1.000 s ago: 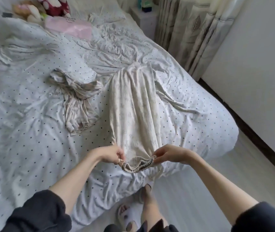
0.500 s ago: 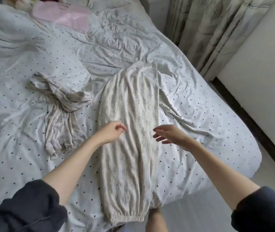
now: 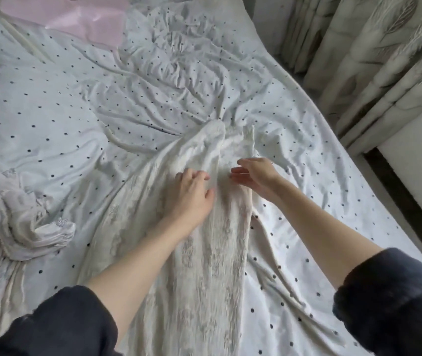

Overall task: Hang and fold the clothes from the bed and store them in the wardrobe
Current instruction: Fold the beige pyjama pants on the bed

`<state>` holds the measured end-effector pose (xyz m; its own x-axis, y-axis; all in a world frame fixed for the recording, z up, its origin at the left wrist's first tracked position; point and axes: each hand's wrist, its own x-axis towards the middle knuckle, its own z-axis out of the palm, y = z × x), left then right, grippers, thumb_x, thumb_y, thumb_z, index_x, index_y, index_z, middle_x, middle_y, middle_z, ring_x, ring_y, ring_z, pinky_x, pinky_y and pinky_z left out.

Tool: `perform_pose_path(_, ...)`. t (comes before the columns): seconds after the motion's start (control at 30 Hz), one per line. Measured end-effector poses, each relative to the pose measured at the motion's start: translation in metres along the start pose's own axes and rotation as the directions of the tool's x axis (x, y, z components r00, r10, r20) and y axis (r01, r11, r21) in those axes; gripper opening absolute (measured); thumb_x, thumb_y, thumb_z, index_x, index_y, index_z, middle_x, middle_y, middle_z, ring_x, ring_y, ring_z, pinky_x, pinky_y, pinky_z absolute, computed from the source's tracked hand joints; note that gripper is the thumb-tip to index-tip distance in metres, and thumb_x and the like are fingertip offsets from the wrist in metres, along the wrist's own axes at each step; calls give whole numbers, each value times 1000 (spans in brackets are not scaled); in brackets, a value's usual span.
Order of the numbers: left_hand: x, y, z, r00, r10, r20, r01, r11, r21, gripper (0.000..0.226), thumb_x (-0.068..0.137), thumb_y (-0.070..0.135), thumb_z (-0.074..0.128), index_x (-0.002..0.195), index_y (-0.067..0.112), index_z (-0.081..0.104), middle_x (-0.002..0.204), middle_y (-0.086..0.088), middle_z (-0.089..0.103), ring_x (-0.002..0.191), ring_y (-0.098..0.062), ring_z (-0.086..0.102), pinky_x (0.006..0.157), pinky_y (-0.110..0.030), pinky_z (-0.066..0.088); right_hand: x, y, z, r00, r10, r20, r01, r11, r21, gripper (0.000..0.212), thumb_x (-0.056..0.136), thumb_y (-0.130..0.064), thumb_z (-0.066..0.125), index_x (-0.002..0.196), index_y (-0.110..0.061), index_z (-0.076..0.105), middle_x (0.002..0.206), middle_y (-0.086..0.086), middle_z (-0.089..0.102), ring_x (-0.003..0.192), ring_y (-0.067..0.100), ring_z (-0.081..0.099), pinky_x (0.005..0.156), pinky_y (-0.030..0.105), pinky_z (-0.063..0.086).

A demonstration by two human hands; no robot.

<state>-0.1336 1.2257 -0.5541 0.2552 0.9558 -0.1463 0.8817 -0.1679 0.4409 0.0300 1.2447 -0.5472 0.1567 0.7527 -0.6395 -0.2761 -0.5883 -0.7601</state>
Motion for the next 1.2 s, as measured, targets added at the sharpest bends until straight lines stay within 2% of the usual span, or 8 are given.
perform_pose_path(0.13,32,3,16,999,-47,9,43,963,267,59,86,61,48,121,13,51,121,-6,45,114,-25,39,88,-36,41,59,-12,15,998,58,-1,-58,997,58,17,97,-7,46,82,0,49,80,17,56,68,25,58,72,33,53)
perform_pose_path(0.27,38,6,26,999,34,-24,-21,905,425,40,92,42,45,114,10,52,119,-6,47,110,-24,44,83,-35,38,93,-19,28,992,123,-26,-125,990,-63,22,92,-23,59,85,-4,52,69,9,60,56,18,60,44,25,42)
perform_pose_path(0.47,39,13,9,987,148,-58,-142,986,89,12,92,20,45,83,12,45,92,-2,45,74,-22,50,55,-33,38,102,-33,42,994,98,-44,-104,980,-167,33,89,-2,56,59,-8,44,54,6,40,44,14,35,37,19,26)
perform_pose_path(0.67,37,46,9,959,248,-139,-261,962,-82,20,89,13,50,76,15,36,83,-4,46,59,-30,49,48,-39,40,91,-45,12,961,-263,-81,261,965,-32,28,86,1,43,62,-15,45,54,-1,32,46,11,29,45,23,26)
perform_pose_path(0.77,31,55,23,969,247,-30,-248,967,-61,15,93,19,47,81,15,40,91,-2,49,67,-26,52,53,-37,39,91,-30,-11,975,-190,-112,189,982,-19,21,89,-1,40,84,-12,57,68,2,41,58,15,36,52,27,29)
perform_pose_path(0.87,25,52,33,961,247,122,-240,968,-69,19,99,22,39,99,11,54,106,0,52,85,-18,54,72,-36,47,94,-20,-22,1000,0,9,-1,995,99,54,90,1,39,138,-22,45,129,13,51,89,33,55,78,35,47)
perform_pose_path(0.97,18,49,34,970,211,119,-220,973,73,28,98,35,41,110,13,52,112,0,49,96,-16,51,81,-32,47,102,-26,-21,998,34,59,-39,996,85,61,93,-2,49,147,-23,29,135,17,47,84,21,52,64,29,45)
perform_pose_path(1.2,-8,51,33,975,77,209,-128,961,245,17,100,25,38,107,13,47,96,-7,64,82,-25,66,53,-29,39,98,-22,-5,980,78,-185,-123,961,-246,6,86,-2,60,82,-4,56,80,14,57,75,27,60,70,39,55)
